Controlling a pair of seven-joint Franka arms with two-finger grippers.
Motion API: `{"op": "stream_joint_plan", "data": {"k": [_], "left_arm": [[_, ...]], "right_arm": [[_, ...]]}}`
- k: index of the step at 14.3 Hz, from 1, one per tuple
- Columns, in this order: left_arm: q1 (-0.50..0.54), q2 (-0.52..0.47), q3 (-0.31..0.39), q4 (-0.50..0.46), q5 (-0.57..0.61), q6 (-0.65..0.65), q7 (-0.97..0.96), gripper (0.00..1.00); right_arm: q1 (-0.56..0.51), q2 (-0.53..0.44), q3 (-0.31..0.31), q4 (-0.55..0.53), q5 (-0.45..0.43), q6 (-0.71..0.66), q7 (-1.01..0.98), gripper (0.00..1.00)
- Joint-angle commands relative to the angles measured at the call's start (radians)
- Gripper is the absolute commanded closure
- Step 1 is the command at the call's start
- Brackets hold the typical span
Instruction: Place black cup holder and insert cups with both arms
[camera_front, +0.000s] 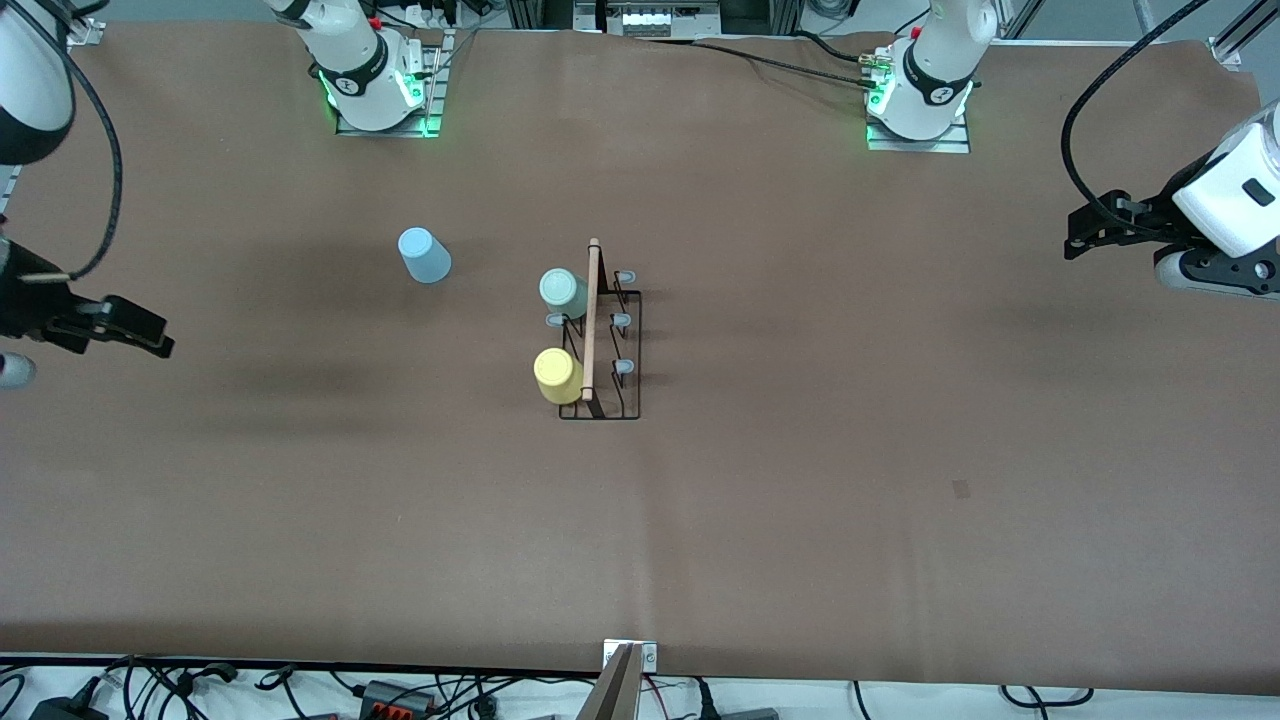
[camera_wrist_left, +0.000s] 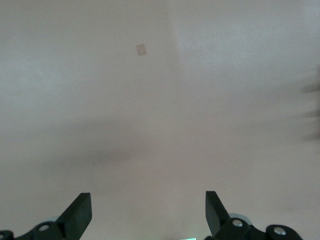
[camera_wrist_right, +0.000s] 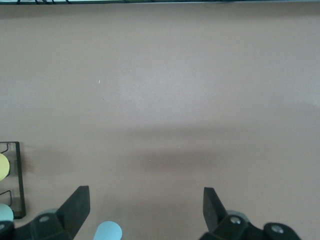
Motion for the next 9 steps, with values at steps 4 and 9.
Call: {"op": "stream_joint_plan", "data": {"k": [4,9], "left_arm": [[0.002,0.009,-0.006,0.032,-0.006,-0.023,-0.005,0.0],[0.001,0.011,-0.009,0.052,-0.003,-0.025,-0.004,0.0]], "right_arm": [[0.005,-0.059,-0.023,-0.03,-0.009,-0.086,-0.025,0.0],[0.008,-0.169,-0.019,-0.247,-0.01,0.032,-0.023,0.0]]}}
